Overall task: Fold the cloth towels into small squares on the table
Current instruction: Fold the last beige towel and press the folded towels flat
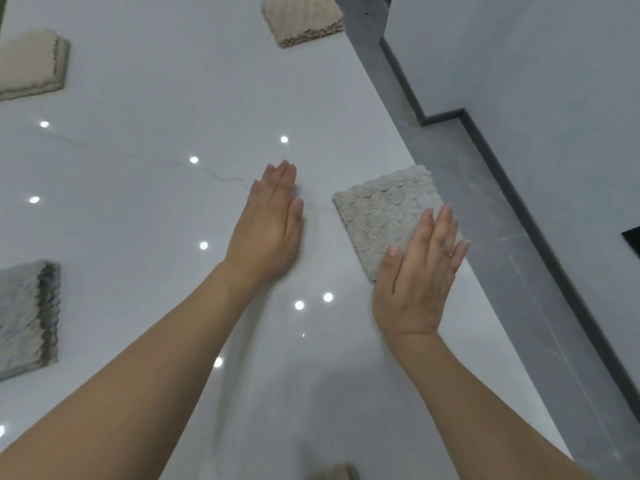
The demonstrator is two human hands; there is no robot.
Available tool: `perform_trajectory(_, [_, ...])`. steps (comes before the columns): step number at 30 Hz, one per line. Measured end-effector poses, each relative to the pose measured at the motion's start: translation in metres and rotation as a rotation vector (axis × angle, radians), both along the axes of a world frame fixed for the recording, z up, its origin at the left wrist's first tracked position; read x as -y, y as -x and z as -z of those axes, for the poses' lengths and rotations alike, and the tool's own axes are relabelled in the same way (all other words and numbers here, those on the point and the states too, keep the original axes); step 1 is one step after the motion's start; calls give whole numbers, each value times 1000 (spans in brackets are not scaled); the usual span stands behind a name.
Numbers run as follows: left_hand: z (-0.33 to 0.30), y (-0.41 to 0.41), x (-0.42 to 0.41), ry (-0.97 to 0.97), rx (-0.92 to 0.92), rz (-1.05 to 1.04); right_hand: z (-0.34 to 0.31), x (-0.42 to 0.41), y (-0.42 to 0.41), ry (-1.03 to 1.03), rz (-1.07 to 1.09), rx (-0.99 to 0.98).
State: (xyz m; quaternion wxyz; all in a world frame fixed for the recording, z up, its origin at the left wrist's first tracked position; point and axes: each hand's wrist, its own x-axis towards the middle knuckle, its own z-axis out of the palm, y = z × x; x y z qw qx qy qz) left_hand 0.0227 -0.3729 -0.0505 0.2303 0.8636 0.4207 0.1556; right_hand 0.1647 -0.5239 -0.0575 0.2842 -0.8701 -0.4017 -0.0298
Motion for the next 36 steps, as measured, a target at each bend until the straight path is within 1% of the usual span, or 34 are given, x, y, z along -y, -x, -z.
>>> perform_trajectory(3, [-8, 24, 11, -25, 0, -38, -12, -6, 19, -51, -147, -13])
perform_trajectory(6, [-15, 50, 16, -49, -17, -30, -22, -18, 48, -100, -251, -98])
perform_trajectory(11, [-32, 113, 20, -47, 27, -44, -29, -32, 111, -54, -358, -212])
perform_trajectory(13, [-38, 145, 21, -18, 64, -57, -31, -34, 136, -29, -389, -261])
perform_trajectory(18, [-46, 223, 21, 49, 143, -103, -47, -36, 196, -40, -370, -452])
perform_trajectory(24, [-45, 280, 14, 61, 179, -174, -54, -56, 265, -44, -509, -589])
perform_trajectory(27, [-42, 306, 9, 22, 202, -218, -45, -68, 297, -33, -579, -606])
perform_trajectory(30, [-37, 346, -1, -6, 237, -324, -33, -82, 332, -28, -642, -588])
perform_trajectory(33, [-26, 385, -12, 67, 258, -420, -24, -97, 368, -30, -665, -551])
perform_trajectory(36, [-16, 399, -17, 127, 283, -420, -22, -113, 391, -22, -694, -483])
